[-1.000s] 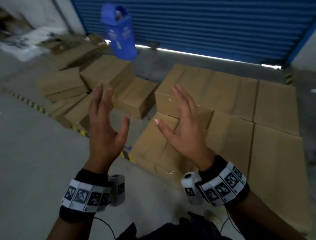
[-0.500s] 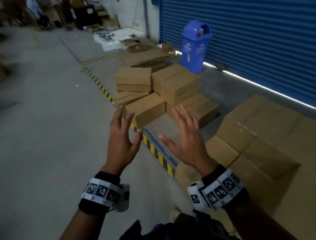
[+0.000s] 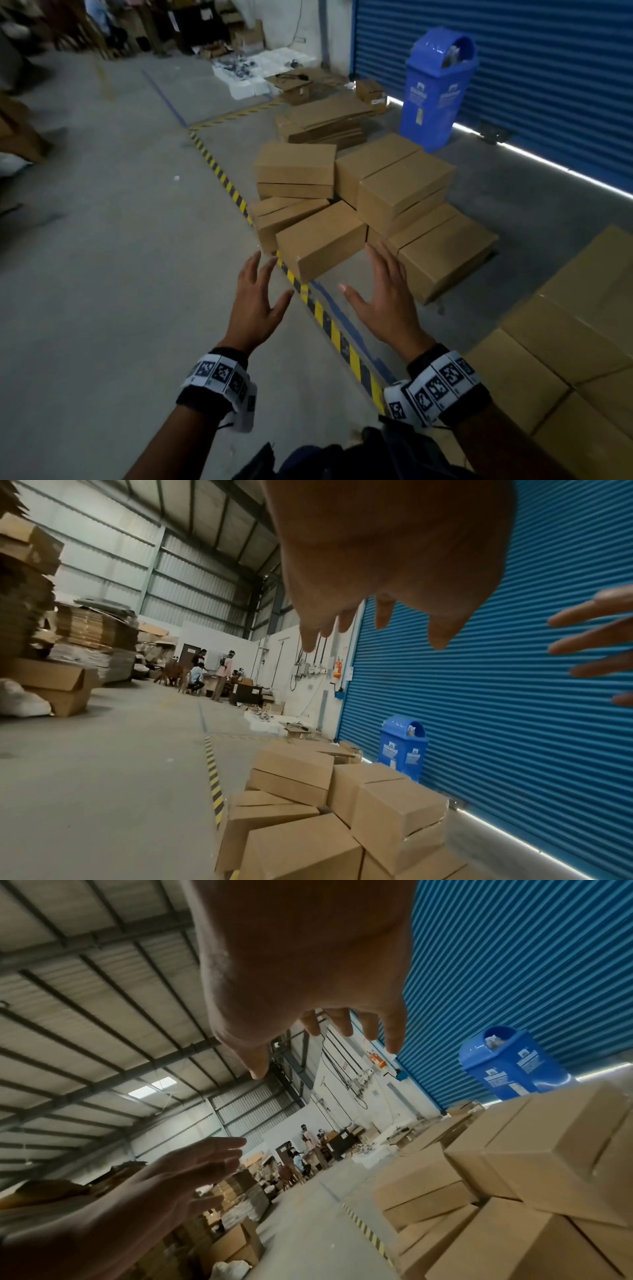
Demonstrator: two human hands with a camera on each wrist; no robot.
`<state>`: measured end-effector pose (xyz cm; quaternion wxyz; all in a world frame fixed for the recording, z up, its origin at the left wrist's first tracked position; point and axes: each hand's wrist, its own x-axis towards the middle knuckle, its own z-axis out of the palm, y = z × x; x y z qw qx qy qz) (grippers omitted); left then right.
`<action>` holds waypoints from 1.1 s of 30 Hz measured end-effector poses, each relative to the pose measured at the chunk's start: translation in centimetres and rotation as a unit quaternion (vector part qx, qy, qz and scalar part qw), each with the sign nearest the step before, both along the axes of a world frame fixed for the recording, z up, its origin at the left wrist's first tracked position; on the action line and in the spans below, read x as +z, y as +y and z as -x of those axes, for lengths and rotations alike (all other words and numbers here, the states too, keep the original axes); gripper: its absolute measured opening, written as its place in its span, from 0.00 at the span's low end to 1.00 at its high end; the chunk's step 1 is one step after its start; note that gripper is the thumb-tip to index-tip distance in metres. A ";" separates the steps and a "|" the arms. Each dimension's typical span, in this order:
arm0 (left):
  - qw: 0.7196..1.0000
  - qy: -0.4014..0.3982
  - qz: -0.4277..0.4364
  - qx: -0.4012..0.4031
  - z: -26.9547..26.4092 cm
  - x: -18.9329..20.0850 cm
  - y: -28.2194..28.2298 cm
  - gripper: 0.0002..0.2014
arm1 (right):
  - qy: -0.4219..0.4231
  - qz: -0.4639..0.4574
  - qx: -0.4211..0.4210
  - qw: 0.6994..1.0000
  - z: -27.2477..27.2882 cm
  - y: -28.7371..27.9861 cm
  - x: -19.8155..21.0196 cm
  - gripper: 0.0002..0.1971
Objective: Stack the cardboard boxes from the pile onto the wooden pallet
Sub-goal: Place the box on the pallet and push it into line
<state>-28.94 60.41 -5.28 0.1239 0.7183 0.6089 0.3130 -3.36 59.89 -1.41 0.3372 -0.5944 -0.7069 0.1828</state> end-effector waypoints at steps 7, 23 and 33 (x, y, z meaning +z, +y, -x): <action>0.999 -0.028 0.028 -0.020 0.2 -2.0 12.7 0.33 | -0.028 0.038 -0.037 0.998 0.4 11.2 -1.4 0.41; 0.977 -0.058 0.083 -0.188 -0.6 -2.9 48.3 0.38 | -0.016 0.139 -0.224 0.964 1.8 37.6 -3.7 0.44; 0.959 -0.057 0.101 -0.261 -8.9 -3.5 64.7 0.38 | 0.005 0.135 -0.291 0.947 -4.8 49.5 -5.0 0.42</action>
